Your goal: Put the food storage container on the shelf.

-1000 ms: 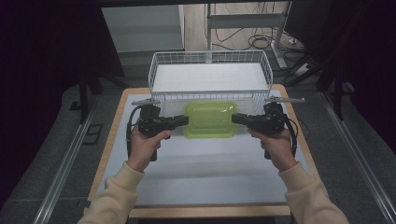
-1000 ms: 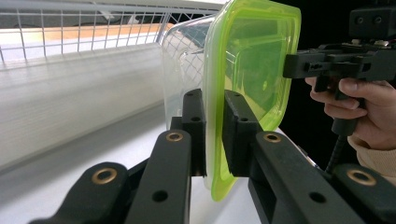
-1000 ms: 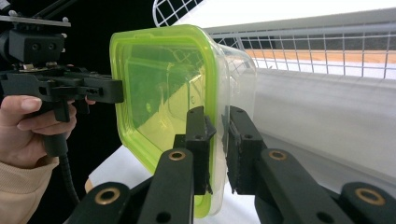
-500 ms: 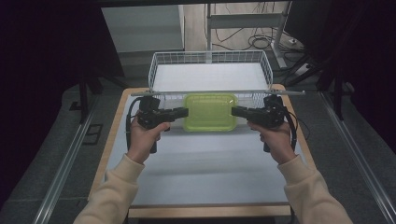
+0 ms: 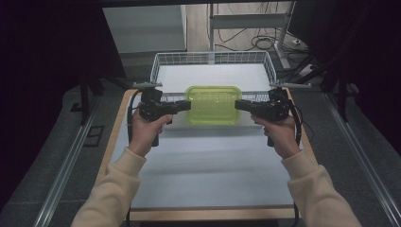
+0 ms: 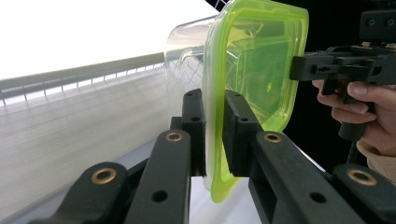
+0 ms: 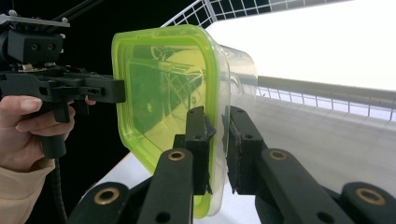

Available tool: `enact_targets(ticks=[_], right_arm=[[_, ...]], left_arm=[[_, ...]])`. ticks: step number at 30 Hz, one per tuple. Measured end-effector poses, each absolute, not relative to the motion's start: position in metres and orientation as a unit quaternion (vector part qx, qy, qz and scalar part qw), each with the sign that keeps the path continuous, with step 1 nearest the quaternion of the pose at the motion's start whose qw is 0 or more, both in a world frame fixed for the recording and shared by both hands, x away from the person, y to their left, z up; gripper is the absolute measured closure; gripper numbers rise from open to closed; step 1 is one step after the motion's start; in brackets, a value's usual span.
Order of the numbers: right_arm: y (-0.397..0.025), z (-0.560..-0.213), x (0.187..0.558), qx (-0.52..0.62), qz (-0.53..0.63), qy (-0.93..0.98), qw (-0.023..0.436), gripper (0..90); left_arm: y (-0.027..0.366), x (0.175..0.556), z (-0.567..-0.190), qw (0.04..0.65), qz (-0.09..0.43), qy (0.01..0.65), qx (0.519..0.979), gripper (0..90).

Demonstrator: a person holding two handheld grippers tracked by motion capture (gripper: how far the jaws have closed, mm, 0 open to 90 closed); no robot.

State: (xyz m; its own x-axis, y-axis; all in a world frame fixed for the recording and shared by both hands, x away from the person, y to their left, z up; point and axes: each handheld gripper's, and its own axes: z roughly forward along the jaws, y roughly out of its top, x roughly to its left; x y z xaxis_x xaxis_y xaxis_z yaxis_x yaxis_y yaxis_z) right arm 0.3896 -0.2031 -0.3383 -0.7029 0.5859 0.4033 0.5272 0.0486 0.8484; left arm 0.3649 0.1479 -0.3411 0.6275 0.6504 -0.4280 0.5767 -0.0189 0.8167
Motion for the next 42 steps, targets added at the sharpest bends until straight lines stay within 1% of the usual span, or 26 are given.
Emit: enact_targets(ticks=[10, 14, 22, 31, 42], right_arm=[[-0.199, -0.323, 0.398, 0.381, 0.572, 0.726, 0.039, 79.9], [-0.197, -0.317, 0.403, 0.383, 0.570, 0.726, 0.042, 79.9], [-0.198, -0.308, 0.420, 0.387, 0.574, 0.720, 0.049, 79.9], [-0.197, -0.299, 0.442, 0.396, 0.570, 0.718, 0.054, 79.8], [-0.194, -0.301, 0.470, 0.419, 0.555, 0.717, 0.050, 79.7]], left_arm=[[0.152, 0.378, -0.331, 0.562, 0.033, 0.424, 0.709, 80.8], [0.153, 0.385, -0.326, 0.558, 0.041, 0.425, 0.712, 80.7], [0.150, 0.408, -0.315, 0.553, 0.043, 0.422, 0.717, 80.4], [0.147, 0.435, -0.307, 0.542, 0.048, 0.442, 0.713, 80.0], [0.144, 0.458, -0.313, 0.529, 0.039, 0.466, 0.708, 79.8]])
